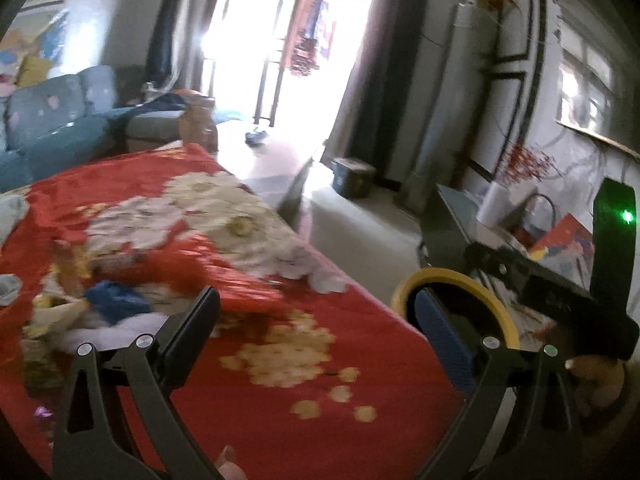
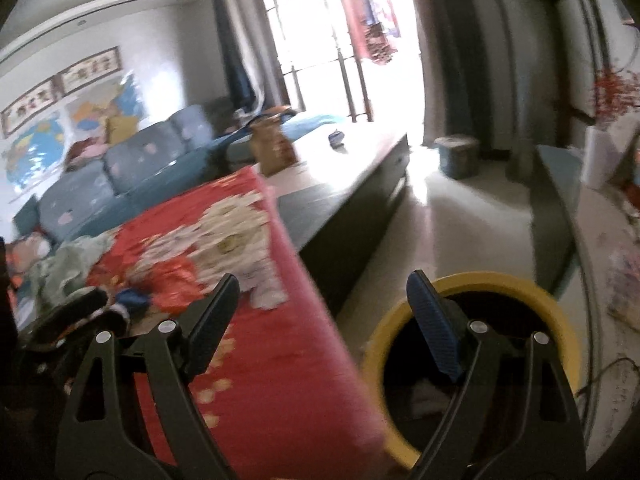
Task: Collect trash
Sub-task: 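Move both grippers back over the trash on the bed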
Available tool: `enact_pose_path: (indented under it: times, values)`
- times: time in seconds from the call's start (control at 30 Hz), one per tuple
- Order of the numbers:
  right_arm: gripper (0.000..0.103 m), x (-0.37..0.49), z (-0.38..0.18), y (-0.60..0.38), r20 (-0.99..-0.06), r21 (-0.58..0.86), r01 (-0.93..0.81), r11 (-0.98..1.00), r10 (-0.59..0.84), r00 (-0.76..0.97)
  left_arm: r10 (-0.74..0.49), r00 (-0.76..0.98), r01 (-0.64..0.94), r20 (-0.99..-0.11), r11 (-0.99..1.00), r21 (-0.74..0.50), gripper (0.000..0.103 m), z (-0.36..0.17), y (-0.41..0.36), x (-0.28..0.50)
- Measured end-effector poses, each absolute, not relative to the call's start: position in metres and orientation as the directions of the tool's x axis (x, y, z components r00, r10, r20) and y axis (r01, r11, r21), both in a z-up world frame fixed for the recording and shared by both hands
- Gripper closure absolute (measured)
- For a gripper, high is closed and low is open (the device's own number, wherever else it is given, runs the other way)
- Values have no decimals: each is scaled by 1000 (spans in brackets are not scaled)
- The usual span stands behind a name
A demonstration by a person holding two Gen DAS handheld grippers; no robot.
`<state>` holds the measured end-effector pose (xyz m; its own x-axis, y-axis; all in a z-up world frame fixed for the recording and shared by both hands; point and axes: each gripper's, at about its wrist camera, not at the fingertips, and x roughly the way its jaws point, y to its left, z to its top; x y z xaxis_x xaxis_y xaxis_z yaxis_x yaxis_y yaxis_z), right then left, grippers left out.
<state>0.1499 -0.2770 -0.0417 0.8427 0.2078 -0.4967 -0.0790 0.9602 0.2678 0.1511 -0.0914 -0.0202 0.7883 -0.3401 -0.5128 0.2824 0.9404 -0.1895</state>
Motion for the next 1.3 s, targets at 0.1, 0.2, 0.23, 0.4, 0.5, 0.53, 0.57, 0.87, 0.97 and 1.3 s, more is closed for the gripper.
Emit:
enact_pose_path:
  times: [0.1, 0.2, 0.23, 0.4, 0.5, 0.53, 0.57, 0.87, 0.97, 1.3]
  values:
    - [26, 152, -40, -256, -507, 266, -135, 955, 257, 823, -291, 813, 223, -504, 956, -191, 8, -16, -67, 147]
    - [26, 153, -39, -235, -512, 266, -186, 946, 302, 804, -249, 829, 172, -501, 966, -195, 8, -14, -45, 145]
    - [26, 153, -39, -230, -512, 268, -202, 942, 317, 798, -235, 833, 156, -501, 968, -196, 8, -13, -38, 144]
    - [26, 151, -35, -195, -509, 264, -292, 919, 390, 767, -165, 848, 75, -503, 978, -195, 8, -12, -3, 136]
    - [26, 151, -34, -172, -513, 264, -342, 902, 432, 742, -129, 854, 30, -504, 979, -199, 8, -12, 19, 132]
    - [26, 152, -34, -165, -514, 263, -357, 896, 444, 734, -115, 855, 13, -505, 980, -201, 8, -12, 26, 130]
    - [26, 153, -35, -156, -517, 261, -380, 887, 461, 721, -106, 855, 2, -507, 980, -201, 8, -13, 30, 128]
    - [26, 163, -44, -97, -555, 265, -484, 834, 542, 630, -31, 832, -114, -554, 968, -226, 8, -23, 90, 107]
    - [26, 166, -49, -78, -569, 258, -506, 823, 552, 609, -35, 817, -126, -576, 964, -236, 8, -30, 102, 100]
    - [36, 191, -76, -43, -611, 375, -502, 779, 615, 499, -183, 742, -97, -644, 922, -375, 19, -67, 114, 85]
